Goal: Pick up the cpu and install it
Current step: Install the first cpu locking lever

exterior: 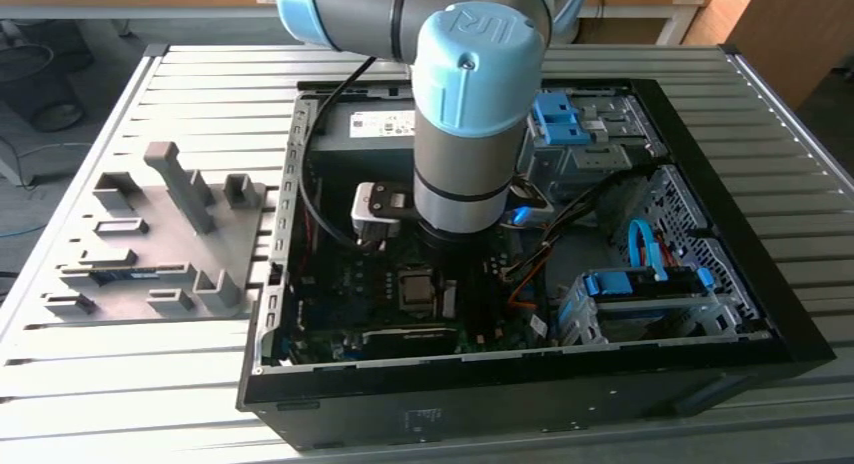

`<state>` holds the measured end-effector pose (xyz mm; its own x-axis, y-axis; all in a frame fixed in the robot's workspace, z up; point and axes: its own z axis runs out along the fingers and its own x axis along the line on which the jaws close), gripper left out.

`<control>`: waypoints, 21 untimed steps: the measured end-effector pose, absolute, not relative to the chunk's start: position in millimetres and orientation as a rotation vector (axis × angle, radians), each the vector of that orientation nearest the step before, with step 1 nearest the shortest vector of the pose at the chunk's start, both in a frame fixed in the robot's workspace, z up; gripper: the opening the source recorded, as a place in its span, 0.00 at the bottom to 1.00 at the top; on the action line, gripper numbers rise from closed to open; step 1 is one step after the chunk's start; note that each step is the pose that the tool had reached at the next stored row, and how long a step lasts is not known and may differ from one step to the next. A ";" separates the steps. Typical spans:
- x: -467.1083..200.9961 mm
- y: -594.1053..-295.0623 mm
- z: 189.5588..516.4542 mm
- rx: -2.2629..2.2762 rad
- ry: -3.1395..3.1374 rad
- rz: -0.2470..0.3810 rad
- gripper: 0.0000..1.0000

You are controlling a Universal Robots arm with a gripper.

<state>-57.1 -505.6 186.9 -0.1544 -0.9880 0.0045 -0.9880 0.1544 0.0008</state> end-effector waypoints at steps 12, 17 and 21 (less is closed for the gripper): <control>-65.4 -503.0 192.0 2.021 -2.364 0.053 0.10; -65.4 -503.0 192.0 2.021 -2.364 0.053 0.10; -65.4 -503.0 192.0 2.021 -2.364 0.053 0.10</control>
